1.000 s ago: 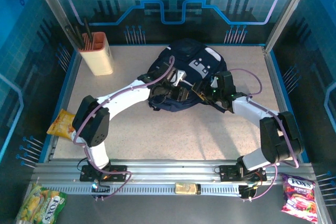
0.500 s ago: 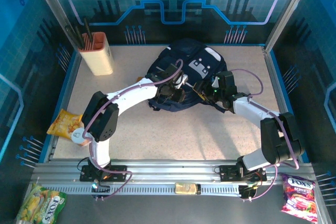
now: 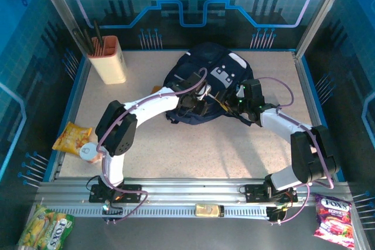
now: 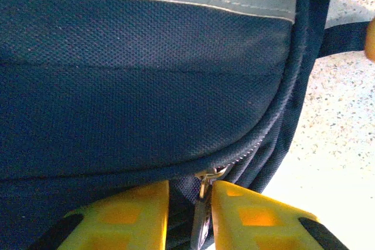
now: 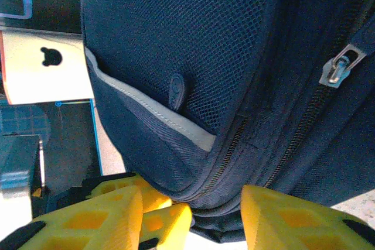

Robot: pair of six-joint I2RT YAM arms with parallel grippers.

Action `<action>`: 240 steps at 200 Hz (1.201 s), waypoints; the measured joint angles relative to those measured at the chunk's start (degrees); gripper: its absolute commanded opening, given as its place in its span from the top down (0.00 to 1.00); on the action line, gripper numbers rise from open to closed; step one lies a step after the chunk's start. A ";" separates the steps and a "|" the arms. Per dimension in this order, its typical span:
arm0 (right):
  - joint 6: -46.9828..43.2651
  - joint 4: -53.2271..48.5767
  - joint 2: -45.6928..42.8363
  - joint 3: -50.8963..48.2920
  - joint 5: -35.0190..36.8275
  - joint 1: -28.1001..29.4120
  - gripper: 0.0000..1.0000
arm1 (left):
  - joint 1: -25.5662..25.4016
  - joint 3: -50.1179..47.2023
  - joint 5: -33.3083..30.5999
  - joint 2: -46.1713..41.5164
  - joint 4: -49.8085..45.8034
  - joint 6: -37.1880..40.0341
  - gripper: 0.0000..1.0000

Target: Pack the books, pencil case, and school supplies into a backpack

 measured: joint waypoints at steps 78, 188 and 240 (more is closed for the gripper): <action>7.08 2.34 4.24 0.20 -0.35 0.02 0.63 | -0.39 0.09 -0.20 0.33 0.09 0.04 1.00; 1.44 -6.75 8.31 7.63 3.10 0.24 0.91 | 3.19 -2.67 -0.68 -2.45 1.01 1.86 1.00; -3.87 -10.14 5.81 7.96 6.05 -3.26 0.91 | 11.93 -6.12 2.51 -4.33 4.68 1.75 1.00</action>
